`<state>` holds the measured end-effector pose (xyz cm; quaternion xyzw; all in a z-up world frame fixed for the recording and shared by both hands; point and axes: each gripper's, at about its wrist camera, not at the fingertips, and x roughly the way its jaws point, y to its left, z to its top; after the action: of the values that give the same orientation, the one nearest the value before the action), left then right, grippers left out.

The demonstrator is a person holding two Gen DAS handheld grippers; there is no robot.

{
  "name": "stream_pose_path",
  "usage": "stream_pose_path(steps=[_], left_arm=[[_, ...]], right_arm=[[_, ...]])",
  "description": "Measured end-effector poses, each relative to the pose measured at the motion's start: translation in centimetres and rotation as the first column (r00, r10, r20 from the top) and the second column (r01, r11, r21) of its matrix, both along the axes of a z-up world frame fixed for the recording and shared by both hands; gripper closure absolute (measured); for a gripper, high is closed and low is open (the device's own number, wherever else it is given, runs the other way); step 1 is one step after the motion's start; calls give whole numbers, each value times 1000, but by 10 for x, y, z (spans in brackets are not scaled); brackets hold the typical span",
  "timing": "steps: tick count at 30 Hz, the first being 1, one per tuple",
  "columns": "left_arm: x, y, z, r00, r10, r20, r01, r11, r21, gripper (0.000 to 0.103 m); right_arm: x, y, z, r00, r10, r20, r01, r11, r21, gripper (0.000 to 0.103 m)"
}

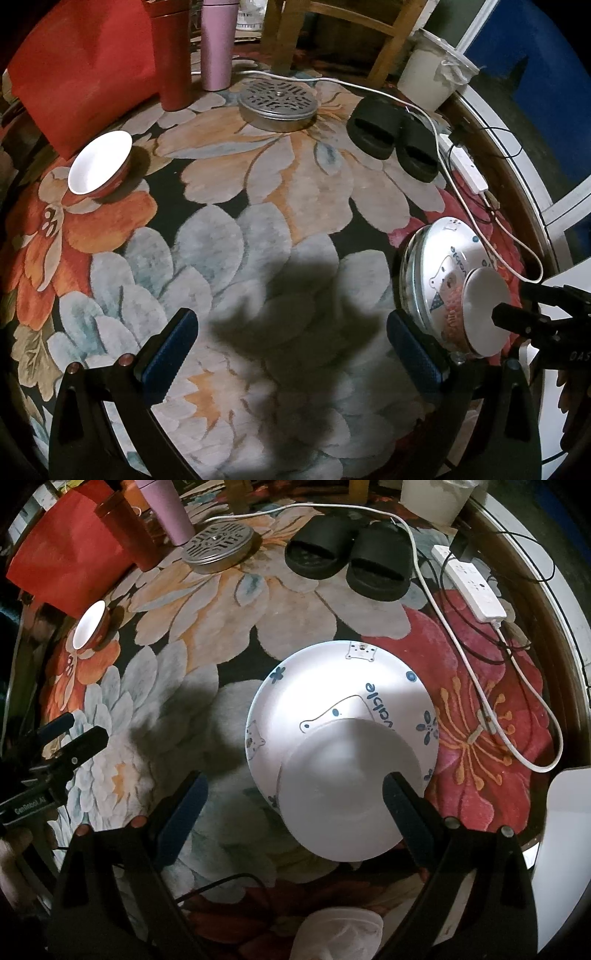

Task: Organize plates and bowls
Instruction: 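Open the right gripper and slide it off the bowl rim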

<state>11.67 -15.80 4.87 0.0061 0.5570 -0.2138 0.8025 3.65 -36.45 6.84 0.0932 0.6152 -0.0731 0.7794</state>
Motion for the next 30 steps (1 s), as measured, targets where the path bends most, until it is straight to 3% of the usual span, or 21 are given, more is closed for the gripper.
stream_pose_path(steps=[30], left_arm=[[2, 53, -6, 997, 74, -8, -74, 997, 14, 1]], right_arm=[[10, 39, -5, 998, 65, -1, -65, 998, -1, 3]])
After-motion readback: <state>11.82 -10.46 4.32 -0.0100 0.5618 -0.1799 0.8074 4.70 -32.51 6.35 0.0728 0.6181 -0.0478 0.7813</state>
